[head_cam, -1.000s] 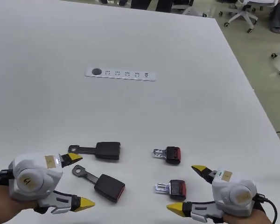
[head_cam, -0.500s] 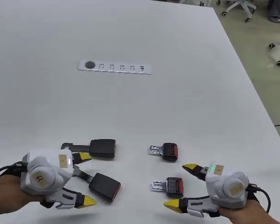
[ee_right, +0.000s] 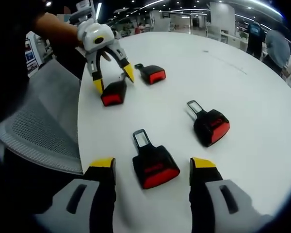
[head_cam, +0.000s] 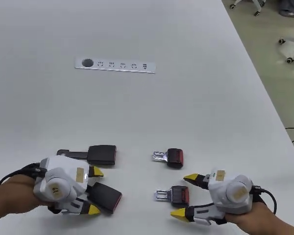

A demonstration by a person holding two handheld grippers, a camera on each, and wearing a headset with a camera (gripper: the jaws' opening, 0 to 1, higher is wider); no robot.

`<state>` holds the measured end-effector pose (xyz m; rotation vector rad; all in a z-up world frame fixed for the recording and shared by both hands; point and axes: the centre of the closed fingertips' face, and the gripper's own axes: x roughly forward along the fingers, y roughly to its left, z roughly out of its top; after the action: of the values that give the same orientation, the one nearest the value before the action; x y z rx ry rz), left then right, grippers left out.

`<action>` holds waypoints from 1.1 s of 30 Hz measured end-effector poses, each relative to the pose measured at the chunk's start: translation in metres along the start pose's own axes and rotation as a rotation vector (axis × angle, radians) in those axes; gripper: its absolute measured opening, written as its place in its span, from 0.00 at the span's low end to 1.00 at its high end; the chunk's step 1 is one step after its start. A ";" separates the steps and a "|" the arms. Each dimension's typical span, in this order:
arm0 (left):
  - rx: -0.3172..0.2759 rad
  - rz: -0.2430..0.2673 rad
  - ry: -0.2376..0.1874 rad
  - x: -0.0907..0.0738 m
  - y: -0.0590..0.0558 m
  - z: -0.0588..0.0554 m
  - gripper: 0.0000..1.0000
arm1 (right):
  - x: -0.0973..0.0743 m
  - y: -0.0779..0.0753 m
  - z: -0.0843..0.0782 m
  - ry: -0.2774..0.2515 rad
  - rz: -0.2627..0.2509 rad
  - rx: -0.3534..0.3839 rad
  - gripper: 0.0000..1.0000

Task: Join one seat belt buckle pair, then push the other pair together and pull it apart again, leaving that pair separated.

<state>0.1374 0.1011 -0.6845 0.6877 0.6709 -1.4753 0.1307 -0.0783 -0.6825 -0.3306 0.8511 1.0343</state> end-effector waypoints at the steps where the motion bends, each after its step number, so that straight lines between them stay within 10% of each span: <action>1: 0.011 -0.006 0.006 0.001 0.000 -0.002 0.52 | 0.000 0.001 0.000 0.005 0.006 -0.005 0.59; 10: 0.048 -0.056 0.008 0.004 -0.007 -0.004 0.43 | 0.002 0.000 -0.005 0.043 0.021 -0.055 0.51; 33: -0.105 0.059 -0.035 0.000 0.001 -0.007 0.34 | 0.003 0.000 -0.009 0.133 0.050 -0.186 0.35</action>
<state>0.1382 0.1061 -0.6891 0.5947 0.6912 -1.3851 0.1277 -0.0817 -0.6908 -0.5427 0.8881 1.1509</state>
